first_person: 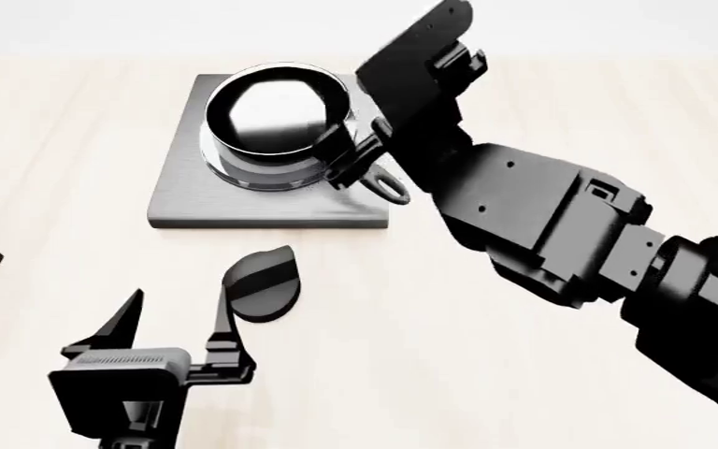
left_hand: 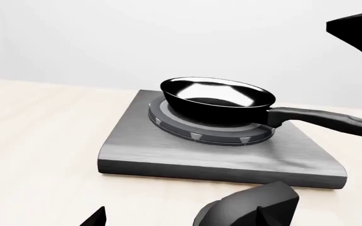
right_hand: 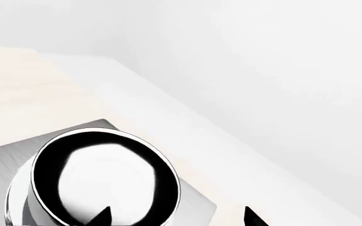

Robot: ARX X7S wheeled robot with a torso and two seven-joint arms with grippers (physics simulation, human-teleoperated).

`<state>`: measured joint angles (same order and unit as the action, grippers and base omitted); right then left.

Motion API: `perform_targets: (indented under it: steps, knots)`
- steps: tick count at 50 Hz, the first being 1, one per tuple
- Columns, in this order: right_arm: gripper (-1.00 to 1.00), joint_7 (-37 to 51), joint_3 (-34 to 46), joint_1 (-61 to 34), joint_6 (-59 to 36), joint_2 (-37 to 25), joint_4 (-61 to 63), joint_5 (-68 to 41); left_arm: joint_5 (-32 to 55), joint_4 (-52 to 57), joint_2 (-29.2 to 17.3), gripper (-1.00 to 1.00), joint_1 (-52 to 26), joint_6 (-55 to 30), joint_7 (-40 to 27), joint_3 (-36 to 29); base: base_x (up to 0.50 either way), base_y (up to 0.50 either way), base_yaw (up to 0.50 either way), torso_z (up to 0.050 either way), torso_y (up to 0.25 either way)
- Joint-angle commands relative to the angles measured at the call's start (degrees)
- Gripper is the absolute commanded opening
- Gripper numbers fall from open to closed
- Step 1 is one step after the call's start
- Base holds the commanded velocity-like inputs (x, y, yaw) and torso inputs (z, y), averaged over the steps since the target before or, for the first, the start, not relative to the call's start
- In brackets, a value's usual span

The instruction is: Turn on the stove and put the frying pan on it.

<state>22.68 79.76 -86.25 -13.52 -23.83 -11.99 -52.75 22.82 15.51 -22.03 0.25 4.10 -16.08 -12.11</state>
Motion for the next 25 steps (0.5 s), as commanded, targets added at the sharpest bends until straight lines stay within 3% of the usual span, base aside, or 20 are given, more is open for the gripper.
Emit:
perform_targets:
  steps: [1,17,25]
  knots:
    - [1.00,7.85,-2.62,3.23,5.71,-10.92,14.96,1.76,0.04,0.87,-0.40,1.00,0.02,0.00,-0.35,0.19,0.00,0.00,0.00,0.000,0.000]
    - [1.00,24.22,-4.09,15.63,18.16,-30.13,37.25,11.74,0.94,4.33,-1.40,1.00,1.70,3.76,0.26,1.87,0.00,0.00,0.00,0.000,0.000]
    - [1.00,33.94,-4.31,25.89,31.00,-38.43,42.92,19.78,0.14,6.75,-1.55,1.00,3.55,9.08,0.90,3.37,0.00,0.00,0.00,0.000,0.000]
